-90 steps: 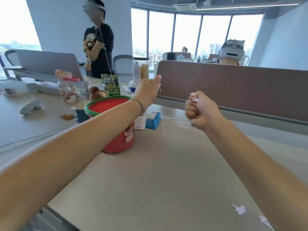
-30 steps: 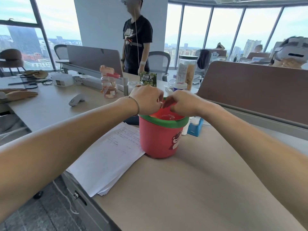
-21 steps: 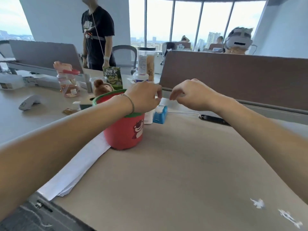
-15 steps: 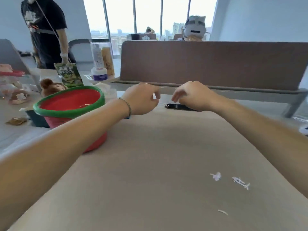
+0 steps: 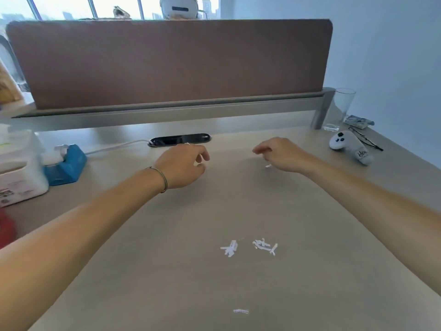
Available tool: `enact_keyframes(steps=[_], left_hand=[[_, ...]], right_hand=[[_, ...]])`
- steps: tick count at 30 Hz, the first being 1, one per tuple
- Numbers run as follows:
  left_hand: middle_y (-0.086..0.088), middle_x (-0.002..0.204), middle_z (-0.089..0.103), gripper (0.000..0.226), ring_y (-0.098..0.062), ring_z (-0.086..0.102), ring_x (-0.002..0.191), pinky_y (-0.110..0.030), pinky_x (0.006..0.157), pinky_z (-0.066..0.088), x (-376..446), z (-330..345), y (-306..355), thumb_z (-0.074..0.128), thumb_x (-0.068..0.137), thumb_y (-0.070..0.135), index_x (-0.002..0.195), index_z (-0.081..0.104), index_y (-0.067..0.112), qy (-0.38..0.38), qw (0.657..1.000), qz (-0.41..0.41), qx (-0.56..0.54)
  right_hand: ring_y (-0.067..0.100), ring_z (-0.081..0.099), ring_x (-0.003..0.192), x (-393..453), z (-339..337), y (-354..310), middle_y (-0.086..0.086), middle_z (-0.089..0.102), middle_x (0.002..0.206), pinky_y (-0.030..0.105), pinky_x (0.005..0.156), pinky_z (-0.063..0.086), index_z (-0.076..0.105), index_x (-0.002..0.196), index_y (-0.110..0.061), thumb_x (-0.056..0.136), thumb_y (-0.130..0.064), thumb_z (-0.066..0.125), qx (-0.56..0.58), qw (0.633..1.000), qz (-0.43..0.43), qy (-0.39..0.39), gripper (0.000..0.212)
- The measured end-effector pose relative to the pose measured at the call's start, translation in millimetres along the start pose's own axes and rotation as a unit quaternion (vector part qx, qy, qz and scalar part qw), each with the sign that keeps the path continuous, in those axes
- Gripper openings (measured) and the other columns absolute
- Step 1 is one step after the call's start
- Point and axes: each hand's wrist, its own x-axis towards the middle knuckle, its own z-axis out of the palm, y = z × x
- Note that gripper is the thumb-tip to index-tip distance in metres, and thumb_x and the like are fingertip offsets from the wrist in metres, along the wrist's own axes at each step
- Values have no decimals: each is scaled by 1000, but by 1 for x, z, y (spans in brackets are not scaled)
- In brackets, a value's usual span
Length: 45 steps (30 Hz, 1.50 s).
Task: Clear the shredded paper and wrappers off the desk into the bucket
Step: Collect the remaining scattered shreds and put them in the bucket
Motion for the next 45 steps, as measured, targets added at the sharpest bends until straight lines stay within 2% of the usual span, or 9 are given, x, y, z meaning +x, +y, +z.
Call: enact_keyframes(steps=[3,8,13,17,23,28,33,39,45], left_hand=[[12,105,61,23,-16,58,102,-37,91,48,11,17,9,56,90,30,112,64,33,-16,1000,7,-15],[10,109,62,25,-16,58,103,-37,93,48,7,29,17,55,90,28,113,64,33,-30,999,3,-27],[8,112,65,25,-15,61,106,-33,93,47,-37,36,24,57,94,27,118,63,29,-30,998,23,-40],[7,137,58,39,-16,56,123,-37,103,44,-88,44,36,47,101,41,136,56,26,-41,996,69,-45],[0,168,10,76,-14,8,154,-40,124,8,-151,52,70,6,92,69,159,15,34,-135,984,112,33],[0,168,-10,76,-13,-13,154,-47,124,-7,-185,53,90,1,91,71,158,-8,37,-162,975,135,73],[10,166,-20,78,-3,-23,149,-42,123,-14,-218,53,101,6,92,75,156,-17,37,-165,968,176,69],[13,163,-26,91,-1,-29,147,-45,124,-8,-224,43,83,8,86,83,155,-23,32,-172,975,103,94],[6,164,-25,69,-9,-29,148,-48,122,-12,-222,46,97,4,96,62,154,-24,36,-183,975,77,101]], right_hand=[[28,36,146,-16,18,25,10,40,159,32,117,26,45,150,-5,103,-14,46,-63,995,27,-69,48],[14,3,156,-54,44,28,-1,4,170,39,125,0,14,162,-15,109,-38,31,-112,990,-24,-88,60],[9,-3,155,-105,55,6,-6,-1,170,37,125,-5,9,162,-20,108,-46,22,-116,981,-98,-121,61],[6,-10,154,-151,67,-7,-9,-8,169,37,125,-8,3,162,-24,101,-61,10,-133,969,-149,-142,72],[4,-21,152,-210,80,-22,-12,-15,168,38,124,-12,-6,161,-28,92,-70,6,-165,958,-184,-148,81],[1,-23,150,-243,73,-24,-14,-17,166,33,124,-13,-10,160,-27,89,-70,3,-152,958,-196,-142,84],[0,-26,148,-257,59,4,-16,-22,164,36,124,-11,-15,159,-30,76,-84,-15,-177,970,-121,-117,98],[8,-25,151,-247,73,-15,-7,-23,166,44,124,-12,-14,159,-31,86,-73,0,-200,965,-115,-126,85],[11,-29,150,-244,80,-33,-5,-24,167,47,123,-14,-14,157,-43,88,-71,3,-211,951,-173,-143,76]])
